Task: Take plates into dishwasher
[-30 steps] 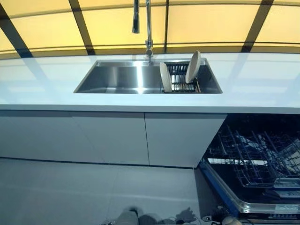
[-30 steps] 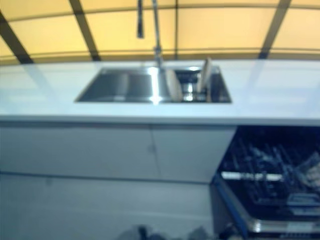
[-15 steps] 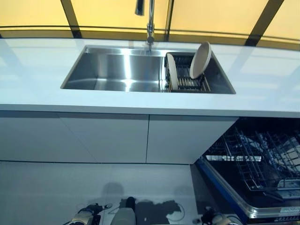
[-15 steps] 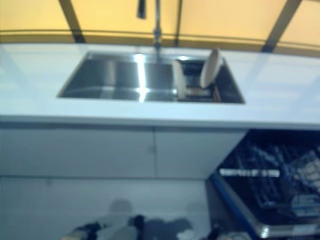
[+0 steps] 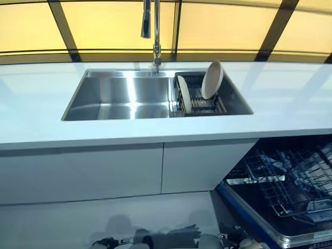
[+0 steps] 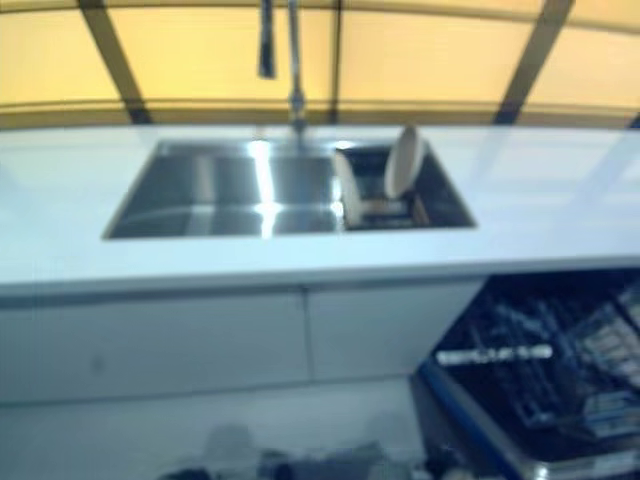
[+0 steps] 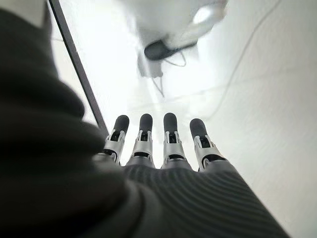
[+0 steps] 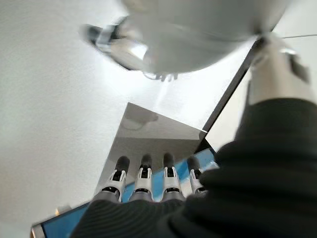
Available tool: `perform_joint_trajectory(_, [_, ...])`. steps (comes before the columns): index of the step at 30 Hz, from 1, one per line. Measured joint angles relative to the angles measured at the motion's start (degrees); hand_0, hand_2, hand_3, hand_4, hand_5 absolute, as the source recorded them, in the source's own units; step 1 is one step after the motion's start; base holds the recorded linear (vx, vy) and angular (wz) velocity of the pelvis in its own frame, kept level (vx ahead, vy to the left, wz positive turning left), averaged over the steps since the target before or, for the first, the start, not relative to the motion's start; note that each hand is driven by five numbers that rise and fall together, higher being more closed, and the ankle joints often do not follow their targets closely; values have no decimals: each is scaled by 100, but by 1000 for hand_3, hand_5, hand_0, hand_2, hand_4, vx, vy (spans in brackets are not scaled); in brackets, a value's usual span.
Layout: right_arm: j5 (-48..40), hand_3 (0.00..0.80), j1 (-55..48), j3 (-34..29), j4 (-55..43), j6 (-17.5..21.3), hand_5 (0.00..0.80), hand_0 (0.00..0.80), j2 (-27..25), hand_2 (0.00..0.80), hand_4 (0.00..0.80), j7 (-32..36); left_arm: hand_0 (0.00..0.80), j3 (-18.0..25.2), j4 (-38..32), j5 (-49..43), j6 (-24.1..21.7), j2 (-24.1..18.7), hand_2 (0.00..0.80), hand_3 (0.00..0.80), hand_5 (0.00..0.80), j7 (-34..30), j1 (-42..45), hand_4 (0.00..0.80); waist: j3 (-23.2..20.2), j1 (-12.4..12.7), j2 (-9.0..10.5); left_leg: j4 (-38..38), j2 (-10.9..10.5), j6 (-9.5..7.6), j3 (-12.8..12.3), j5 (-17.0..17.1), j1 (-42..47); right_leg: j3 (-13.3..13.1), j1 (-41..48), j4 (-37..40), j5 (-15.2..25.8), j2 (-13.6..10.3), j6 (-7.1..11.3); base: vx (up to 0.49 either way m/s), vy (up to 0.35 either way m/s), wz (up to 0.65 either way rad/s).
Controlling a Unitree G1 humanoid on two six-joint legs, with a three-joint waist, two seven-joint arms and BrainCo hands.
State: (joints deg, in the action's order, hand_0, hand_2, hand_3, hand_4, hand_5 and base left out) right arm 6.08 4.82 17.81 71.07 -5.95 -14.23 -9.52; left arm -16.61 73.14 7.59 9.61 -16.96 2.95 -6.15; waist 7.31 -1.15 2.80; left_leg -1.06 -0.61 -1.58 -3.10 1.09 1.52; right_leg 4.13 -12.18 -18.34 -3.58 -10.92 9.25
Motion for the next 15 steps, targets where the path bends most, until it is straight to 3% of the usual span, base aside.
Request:
perform_joint_trajectory(2, [78,0,14,68,-10,89,0,0,28,0,0,57,0,109,84,4,-3,30,0,0,0,51,14,0,34,-48,69,-141,-107,-15,44,9,165,35,0,1257,418,25,24,248,-287,28])
perform_joint_trajectory(4, [381,0,68,104,-74,109,0,0,35,0,0,122,0,219,105,16,-31,75,0,0,0,74,175,0,96,-101,84,-236,-113,40,92,-73,463,69,56,1252,654,72,-97,202,-152,24])
perform_joint_trajectory(6, [693,0,59,286,-126,114,0,0,22,0,0,377,0,215,85,60,-56,43,0,0,0,90,383,0,53,-74,179,-134,-117,200,211,-286,705,102,427,1220,782,148,-191,165,-112,27])
perform_joint_trajectory(7, [888,0,65,369,-217,120,0,0,-55,0,0,569,0,212,76,45,-62,72,0,0,0,49,400,0,57,-46,162,-12,-27,289,308,-429,754,160,605,1346,966,248,-585,88,-81,32])
perform_joint_trajectory(8, [971,0,69,417,-297,142,0,0,-118,0,0,653,0,208,43,42,-62,92,0,0,0,28,402,0,63,-46,121,51,34,318,317,-473,776,203,660,1420,959,307,-590,65,-75,27])
perform_joint_trajectory(10, [1404,0,220,1012,-1119,281,0,0,-552,0,0,1215,0,198,-261,-11,-91,142,0,0,0,-138,386,0,102,90,-79,221,269,429,322,-545,598,403,804,1756,1105,525,-781,40,-54,19])
perform_joint_trajectory(12, [1535,0,520,1281,-2176,435,0,0,-944,0,0,1773,0,192,-489,-92,-87,142,0,0,0,-308,377,0,106,88,-93,361,344,431,309,-545,463,455,806,1862,1130,610,-856,5,-20,6])
perform_joint_trajectory(15, [1227,0,1069,1476,-4194,333,0,0,-1691,0,0,2799,0,199,-799,-139,-35,115,0,0,0,-372,371,0,102,53,-141,241,472,498,295,-586,511,477,793,1864,1120,741,-917,24,7,0])
